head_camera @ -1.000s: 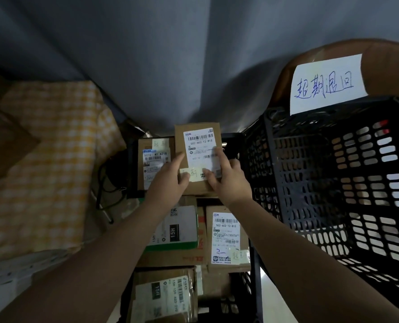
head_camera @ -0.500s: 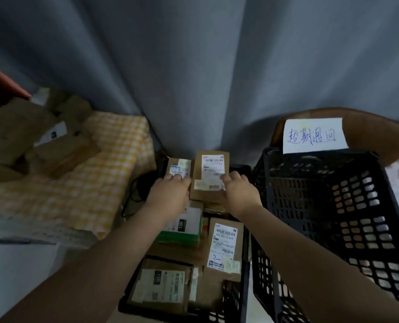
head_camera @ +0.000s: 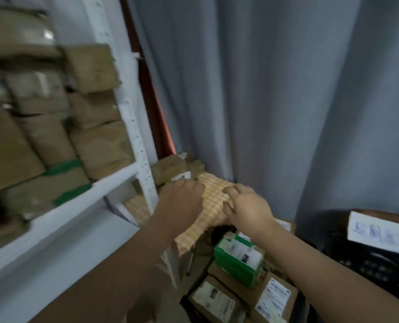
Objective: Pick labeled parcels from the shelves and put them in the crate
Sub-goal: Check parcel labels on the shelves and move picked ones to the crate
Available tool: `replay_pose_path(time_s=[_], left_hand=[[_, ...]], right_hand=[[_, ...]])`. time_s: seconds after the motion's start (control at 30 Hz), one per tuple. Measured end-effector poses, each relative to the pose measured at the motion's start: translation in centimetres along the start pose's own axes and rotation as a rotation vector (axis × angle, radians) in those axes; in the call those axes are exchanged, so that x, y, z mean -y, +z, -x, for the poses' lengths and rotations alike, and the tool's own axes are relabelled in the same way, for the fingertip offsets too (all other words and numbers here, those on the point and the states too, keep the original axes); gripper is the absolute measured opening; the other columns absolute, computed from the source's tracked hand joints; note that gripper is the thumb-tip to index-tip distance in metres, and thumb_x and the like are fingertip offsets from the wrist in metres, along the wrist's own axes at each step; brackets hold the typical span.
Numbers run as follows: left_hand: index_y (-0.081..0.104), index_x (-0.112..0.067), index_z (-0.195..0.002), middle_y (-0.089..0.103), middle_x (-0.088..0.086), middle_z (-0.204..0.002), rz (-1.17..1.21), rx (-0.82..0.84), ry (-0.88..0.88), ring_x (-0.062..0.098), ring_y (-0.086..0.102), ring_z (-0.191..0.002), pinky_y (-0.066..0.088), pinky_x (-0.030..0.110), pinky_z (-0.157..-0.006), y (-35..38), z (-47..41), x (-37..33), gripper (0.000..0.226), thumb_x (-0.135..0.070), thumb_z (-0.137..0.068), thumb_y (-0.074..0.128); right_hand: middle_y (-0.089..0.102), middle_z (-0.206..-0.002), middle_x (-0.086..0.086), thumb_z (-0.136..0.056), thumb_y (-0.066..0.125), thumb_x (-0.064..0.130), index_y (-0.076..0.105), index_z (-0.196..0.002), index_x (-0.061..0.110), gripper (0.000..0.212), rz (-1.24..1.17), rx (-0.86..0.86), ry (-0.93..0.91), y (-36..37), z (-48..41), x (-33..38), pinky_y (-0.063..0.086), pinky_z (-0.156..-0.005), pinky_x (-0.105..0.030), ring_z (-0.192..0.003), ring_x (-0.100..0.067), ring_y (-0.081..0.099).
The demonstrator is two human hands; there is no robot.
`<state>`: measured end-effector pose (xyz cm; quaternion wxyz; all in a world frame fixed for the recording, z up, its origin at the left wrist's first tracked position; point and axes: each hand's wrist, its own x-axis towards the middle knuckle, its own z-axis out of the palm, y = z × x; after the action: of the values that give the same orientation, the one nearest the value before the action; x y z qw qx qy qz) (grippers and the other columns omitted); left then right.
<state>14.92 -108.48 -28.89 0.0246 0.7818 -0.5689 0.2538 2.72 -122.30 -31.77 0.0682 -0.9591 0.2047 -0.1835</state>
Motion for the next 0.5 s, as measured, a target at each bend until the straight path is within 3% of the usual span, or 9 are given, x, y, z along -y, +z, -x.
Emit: replay_pose_path(time_s=[0.13,0.27,0.4,0.5], left_hand=[[0.068,-0.015,-0.076,0.062,0.003,-0.070,-0.111,-0.077,-0.154,0.024,0.059,-0.063,0.045,0.031,-0.053,-6.0,4.9,4.9,0.009,-0.023,-0.072,0.068],[0.069,-0.017,-0.079,0.062,0.001,-0.073,-0.206,-0.104,-0.291,0.022,0.057,-0.066,0.041,0.029,-0.055,-10.8,10.7,9.3,0.020,-0.029,-0.078,0.053],[0.069,-0.014,-0.093,0.066,0.005,-0.089,-0.249,-0.100,-0.418,0.025,0.060,-0.080,0.049,0.036,-0.067,-14.6,17.0,13.4,0.020,-0.028,-0.080,0.065],[0.068,-0.011,-0.099,0.063,0.007,-0.091,-0.276,-0.150,-0.517,0.028,0.059,-0.081,0.051,0.038,-0.068,-16.8,21.5,16.6,0.026,-0.026,-0.080,0.061]], right_hand=[[0.057,-0.109,-0.004,-0.092,0.047,0.034,0.062,-0.114,0.015,0.032,-0.079,-0.112,-0.171,-2.1,-1.9,7.6,0.050,-0.075,-0.040,-0.102,-0.028,0.055],[0.058,-0.115,-0.001,-0.092,0.052,0.029,0.064,-0.114,0.016,0.029,-0.199,-0.180,-0.315,-3.0,-3.1,16.0,0.050,-0.079,-0.039,-0.106,-0.023,0.054],[0.064,-0.104,-0.001,-0.086,0.057,0.025,0.069,-0.102,0.015,0.023,-0.329,-0.273,-0.450,-3.1,-3.4,24.8,0.046,-0.070,-0.029,-0.094,-0.023,0.060],[0.063,-0.106,-0.001,-0.086,0.059,0.022,0.068,-0.106,0.014,0.023,-0.419,-0.280,-0.535,-3.0,-3.5,30.9,0.046,-0.070,-0.029,-0.095,-0.022,0.059]])
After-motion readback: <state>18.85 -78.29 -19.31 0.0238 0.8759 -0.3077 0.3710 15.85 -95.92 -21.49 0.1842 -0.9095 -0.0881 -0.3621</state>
